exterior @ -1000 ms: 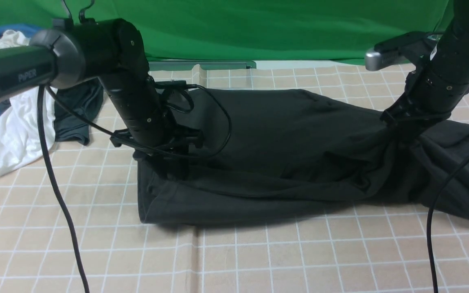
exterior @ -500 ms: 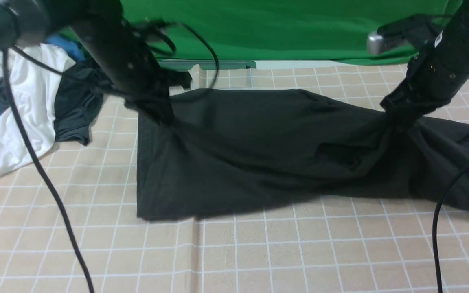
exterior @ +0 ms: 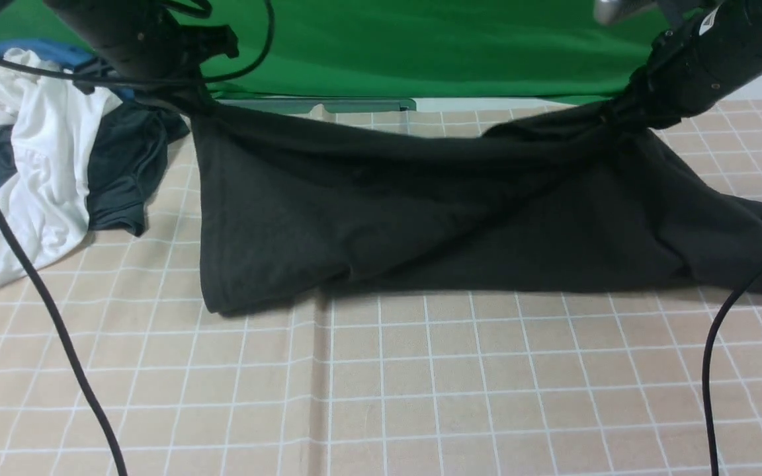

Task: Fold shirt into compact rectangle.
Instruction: 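Fold the black garment in half by bringing its near edge over to the far edge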

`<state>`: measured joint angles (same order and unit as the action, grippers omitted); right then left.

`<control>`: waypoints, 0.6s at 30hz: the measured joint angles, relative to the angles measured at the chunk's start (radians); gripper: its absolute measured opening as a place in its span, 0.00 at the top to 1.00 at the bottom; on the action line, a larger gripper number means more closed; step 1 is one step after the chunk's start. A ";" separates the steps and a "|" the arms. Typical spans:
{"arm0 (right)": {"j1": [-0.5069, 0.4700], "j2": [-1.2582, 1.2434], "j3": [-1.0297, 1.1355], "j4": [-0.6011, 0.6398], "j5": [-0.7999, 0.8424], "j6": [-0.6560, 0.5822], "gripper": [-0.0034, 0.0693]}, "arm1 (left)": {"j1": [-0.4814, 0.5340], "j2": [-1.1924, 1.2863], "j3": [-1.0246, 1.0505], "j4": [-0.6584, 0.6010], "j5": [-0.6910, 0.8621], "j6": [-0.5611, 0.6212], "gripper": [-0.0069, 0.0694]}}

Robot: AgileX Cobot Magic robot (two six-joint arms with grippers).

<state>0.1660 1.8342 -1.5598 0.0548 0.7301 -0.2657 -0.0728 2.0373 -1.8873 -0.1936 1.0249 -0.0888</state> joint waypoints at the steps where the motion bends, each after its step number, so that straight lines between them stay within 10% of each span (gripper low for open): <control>1: 0.000 0.008 0.000 0.001 -0.017 0.000 0.86 | 0.003 0.008 0.000 0.001 -0.017 -0.005 0.86; 18: 0.000 0.199 0.000 -0.002 -0.361 0.030 0.86 | 0.010 0.154 0.000 0.013 -0.401 -0.051 0.86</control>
<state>0.1660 2.0337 -1.5598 0.0529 0.3690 -0.2356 -0.0633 2.1912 -1.8873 -0.1807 0.6239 -0.1398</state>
